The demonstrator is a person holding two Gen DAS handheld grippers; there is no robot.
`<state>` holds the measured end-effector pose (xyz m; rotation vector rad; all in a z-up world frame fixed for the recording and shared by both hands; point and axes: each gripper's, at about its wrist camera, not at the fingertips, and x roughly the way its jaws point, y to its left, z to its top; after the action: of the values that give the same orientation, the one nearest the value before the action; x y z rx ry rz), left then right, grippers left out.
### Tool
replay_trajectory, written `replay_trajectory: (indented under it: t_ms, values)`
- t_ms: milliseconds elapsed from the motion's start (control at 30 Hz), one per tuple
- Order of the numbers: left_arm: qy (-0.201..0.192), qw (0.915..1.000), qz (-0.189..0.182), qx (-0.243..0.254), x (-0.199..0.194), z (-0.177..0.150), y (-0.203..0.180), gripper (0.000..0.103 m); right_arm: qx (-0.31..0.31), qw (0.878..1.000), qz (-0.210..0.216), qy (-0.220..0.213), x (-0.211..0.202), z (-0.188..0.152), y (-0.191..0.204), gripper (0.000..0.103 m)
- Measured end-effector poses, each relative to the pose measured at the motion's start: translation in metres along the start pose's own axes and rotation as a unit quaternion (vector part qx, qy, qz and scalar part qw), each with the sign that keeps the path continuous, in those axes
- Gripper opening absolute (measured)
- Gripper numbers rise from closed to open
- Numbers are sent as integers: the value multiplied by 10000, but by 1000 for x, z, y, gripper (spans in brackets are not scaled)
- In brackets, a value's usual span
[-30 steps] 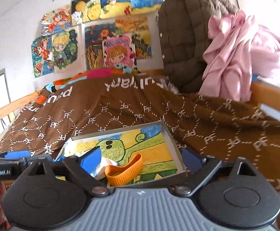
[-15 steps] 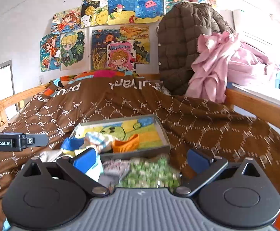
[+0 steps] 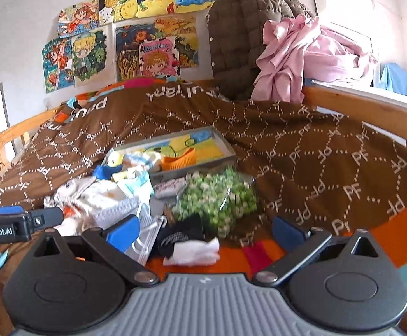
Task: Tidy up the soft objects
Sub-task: 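Withdraw both grippers from the tray back over the pile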
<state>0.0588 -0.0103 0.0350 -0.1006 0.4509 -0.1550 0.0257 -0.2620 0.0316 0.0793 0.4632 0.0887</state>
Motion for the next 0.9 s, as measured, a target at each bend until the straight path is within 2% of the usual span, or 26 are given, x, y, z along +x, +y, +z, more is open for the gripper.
replay_trajectory:
  t_ms: [300, 667, 900]
  values:
    - [304, 9994, 158, 44, -9, -35, 0, 102, -36, 9994, -26, 332, 3, -19, 2, 103]
    - [503, 9986, 85, 162, -3, -46, -4, 102, 24, 9975, 46, 698, 18, -27, -1, 103]
    - [518, 9984, 216, 120, 1, -49, 2, 102, 3, 9971, 99, 749, 21, -28, 0, 103]
